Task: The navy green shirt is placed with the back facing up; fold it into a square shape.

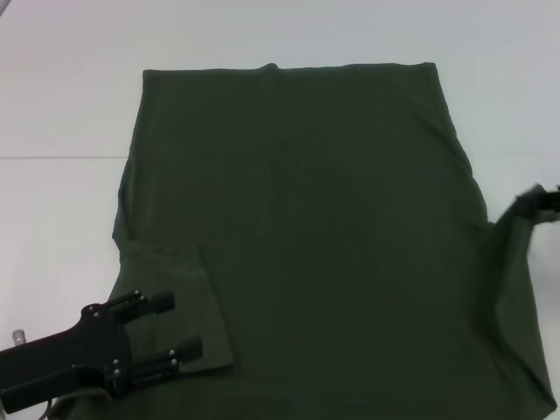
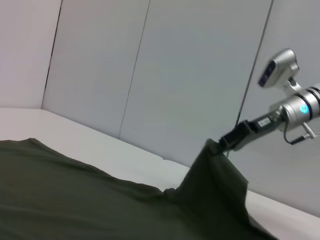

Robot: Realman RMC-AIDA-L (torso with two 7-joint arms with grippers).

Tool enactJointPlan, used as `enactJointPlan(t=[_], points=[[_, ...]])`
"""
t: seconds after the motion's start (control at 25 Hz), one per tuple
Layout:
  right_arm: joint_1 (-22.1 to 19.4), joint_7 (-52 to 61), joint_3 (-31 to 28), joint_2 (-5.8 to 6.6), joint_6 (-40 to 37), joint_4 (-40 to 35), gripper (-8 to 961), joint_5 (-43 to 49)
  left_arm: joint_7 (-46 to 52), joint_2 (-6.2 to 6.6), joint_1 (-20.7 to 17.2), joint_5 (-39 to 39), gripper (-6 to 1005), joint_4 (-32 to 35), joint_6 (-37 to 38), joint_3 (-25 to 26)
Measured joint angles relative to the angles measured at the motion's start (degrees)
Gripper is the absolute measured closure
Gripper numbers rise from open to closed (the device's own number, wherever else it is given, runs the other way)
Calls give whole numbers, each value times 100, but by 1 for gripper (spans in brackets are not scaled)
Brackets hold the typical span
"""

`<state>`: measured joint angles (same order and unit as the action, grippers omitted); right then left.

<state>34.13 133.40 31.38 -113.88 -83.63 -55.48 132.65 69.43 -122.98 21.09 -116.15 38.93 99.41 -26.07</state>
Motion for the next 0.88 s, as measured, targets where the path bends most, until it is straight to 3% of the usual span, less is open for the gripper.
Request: enactJointPlan(t=[0.4,0.88], points=[[530,288,1089,-7,484,509,905,67,0,-6,0,3,156,0,-10,0],[626,367,1596,-55,730,915,905,68,0,-6,13,-25,156,0,-14,-7]])
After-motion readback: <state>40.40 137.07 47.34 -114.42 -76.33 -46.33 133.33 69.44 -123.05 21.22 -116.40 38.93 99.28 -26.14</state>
